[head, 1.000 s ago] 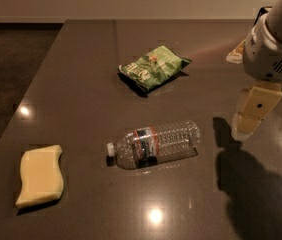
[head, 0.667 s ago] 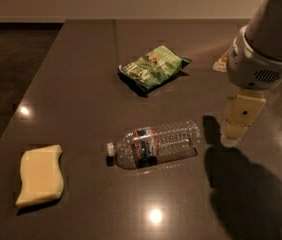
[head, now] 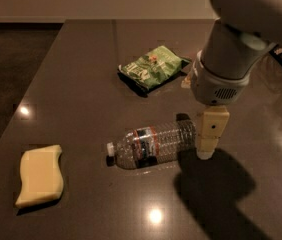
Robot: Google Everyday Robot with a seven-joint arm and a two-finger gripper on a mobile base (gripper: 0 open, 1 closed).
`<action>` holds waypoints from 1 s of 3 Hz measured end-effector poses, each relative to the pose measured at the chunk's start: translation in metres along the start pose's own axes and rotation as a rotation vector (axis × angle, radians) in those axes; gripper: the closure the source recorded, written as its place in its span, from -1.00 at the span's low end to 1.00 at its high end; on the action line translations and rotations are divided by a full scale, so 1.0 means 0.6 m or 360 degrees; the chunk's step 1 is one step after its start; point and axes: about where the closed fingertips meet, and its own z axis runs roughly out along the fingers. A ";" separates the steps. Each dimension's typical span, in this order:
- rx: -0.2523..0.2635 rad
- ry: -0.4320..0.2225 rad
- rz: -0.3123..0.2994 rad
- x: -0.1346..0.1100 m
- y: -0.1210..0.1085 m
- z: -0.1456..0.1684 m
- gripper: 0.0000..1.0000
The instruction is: Place water bottle upright
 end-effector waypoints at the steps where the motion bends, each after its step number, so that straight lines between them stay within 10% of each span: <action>1: -0.0060 0.0010 -0.0107 -0.028 0.007 0.038 -1.00; 3: -0.0119 -0.0054 -0.0298 -0.106 0.049 0.068 -1.00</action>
Offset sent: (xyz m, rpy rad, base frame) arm -0.0187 0.0573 -0.0446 0.0085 0.0906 0.1966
